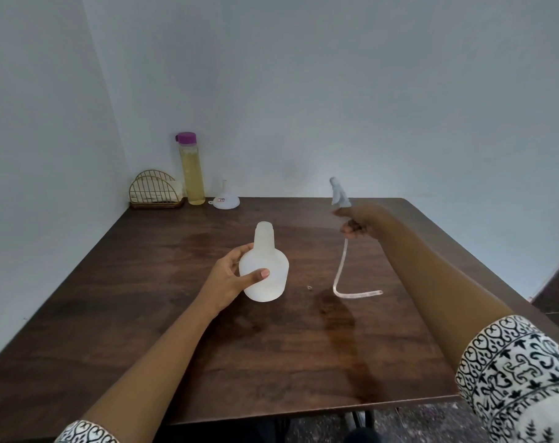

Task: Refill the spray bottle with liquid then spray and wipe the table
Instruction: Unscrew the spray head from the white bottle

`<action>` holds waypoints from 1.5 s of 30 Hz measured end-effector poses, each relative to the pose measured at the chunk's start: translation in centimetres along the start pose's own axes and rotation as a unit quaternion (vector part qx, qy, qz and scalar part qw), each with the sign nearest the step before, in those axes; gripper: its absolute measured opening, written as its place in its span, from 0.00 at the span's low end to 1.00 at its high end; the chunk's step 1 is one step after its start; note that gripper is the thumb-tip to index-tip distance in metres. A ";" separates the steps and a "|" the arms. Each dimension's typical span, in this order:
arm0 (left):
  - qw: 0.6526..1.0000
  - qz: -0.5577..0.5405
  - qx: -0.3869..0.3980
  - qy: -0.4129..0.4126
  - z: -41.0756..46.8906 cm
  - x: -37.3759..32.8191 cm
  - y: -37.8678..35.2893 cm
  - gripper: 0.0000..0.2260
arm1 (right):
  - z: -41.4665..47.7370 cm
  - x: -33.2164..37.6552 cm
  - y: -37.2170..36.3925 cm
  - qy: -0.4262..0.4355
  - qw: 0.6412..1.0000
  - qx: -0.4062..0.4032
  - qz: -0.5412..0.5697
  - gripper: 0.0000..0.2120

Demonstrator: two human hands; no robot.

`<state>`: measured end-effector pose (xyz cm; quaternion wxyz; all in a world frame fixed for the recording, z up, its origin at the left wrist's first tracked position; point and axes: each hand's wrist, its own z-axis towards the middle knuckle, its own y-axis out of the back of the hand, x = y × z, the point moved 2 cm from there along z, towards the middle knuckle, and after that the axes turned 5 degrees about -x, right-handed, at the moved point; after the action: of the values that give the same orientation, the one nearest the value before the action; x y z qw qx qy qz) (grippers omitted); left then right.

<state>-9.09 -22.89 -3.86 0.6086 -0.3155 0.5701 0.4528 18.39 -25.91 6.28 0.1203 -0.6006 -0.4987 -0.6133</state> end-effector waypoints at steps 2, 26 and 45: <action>1.000 0.001 -0.003 0.000 0.0 0.0 0.0 0.26 | 0.1 -1.4 -0.7 -0.007 0.998 0.002 -0.056 0.16; 1.000 -0.001 -0.016 0.003 -0.3 0.2 -0.2 0.28 | 0.3 -5.7 -4.7 0.017 0.913 0.016 -0.407 0.18; 0.929 0.343 -0.128 0.055 7.5 3.6 8.5 0.28 | 5.4 4.8 -13.3 0.254 0.885 0.059 -0.386 0.23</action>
<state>-14.00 -12.16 -5.12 0.3386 -0.2002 0.6132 0.6850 10.60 -13.38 2.99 0.0317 -0.1762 -0.6787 -0.7123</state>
